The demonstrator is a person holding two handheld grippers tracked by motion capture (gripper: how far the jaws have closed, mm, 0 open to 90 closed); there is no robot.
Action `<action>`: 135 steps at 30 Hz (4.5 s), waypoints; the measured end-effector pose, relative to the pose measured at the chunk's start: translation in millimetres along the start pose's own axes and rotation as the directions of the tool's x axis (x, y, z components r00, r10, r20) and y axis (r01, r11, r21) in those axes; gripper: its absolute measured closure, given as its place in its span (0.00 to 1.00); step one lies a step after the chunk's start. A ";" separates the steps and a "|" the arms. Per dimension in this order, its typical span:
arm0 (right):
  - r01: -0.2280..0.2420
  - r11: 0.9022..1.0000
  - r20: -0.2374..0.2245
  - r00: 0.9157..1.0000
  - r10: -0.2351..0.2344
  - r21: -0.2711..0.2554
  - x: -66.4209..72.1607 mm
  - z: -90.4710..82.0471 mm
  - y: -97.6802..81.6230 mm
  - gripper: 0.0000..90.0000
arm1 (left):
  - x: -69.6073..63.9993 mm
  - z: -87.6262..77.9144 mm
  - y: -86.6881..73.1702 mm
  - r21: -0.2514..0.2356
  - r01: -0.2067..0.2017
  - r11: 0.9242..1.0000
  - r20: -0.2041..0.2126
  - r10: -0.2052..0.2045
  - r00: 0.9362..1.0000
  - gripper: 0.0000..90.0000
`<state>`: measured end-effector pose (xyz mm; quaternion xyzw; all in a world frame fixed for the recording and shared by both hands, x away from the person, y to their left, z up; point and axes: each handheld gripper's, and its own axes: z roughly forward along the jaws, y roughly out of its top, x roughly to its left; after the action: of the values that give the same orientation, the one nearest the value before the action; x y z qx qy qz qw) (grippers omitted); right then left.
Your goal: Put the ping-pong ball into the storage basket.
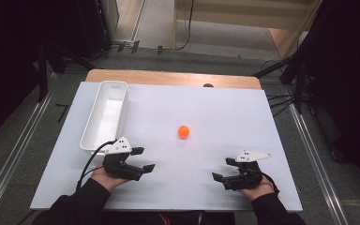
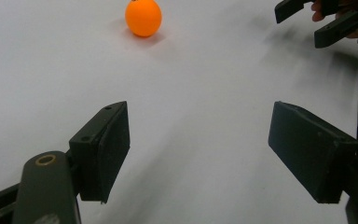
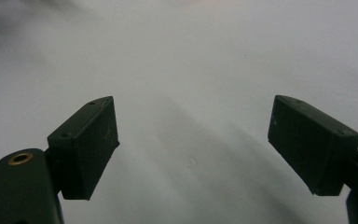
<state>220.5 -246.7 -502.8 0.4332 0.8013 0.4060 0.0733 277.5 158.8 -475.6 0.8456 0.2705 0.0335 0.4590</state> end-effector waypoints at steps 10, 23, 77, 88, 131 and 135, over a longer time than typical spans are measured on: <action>-0.003 1.000 0.003 1.000 0.003 -0.007 0.0 -0.2 0.3 0.16 | -2.1 7.5 10.4 -0.022 -0.001 1.000 0.000 0.001 1.000 0.19; 0.007 1.000 -0.013 1.000 -0.007 0.000 -1.1 1.0 0.5 0.16 | -4.3 22.3 22.5 0.001 -0.002 1.000 0.040 0.002 0.999 0.00; 0.009 1.000 -0.019 1.000 -0.009 -0.009 -1.4 0.8 1.9 0.16 | 6.3 70.1 57.3 0.013 -0.009 1.000 0.019 0.008 1.000 0.01; 0.012 1.000 -0.015 1.000 -0.012 -0.001 -1.6 2.3 1.3 0.16 | 8.3 76.8 66.0 0.027 0.000 1.000 0.021 0.000 1.000 0.05; 0.007 1.000 -0.010 1.000 -0.007 0.006 -3.4 2.0 0.1 0.16 | 24.7 97.8 107.9 0.011 -0.028 1.000 -0.046 0.028 0.999 0.09; 0.010 1.000 -0.006 1.000 -0.010 0.006 -3.9 2.2 -0.2 0.16 | 21.7 101.6 113.4 0.023 -0.058 0.998 -0.044 0.059 0.997 0.10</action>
<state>223.9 -248.4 -505.3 0.4283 0.8049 0.4044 0.0716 375.4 43.4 -448.3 0.8572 0.2561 0.0628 0.4423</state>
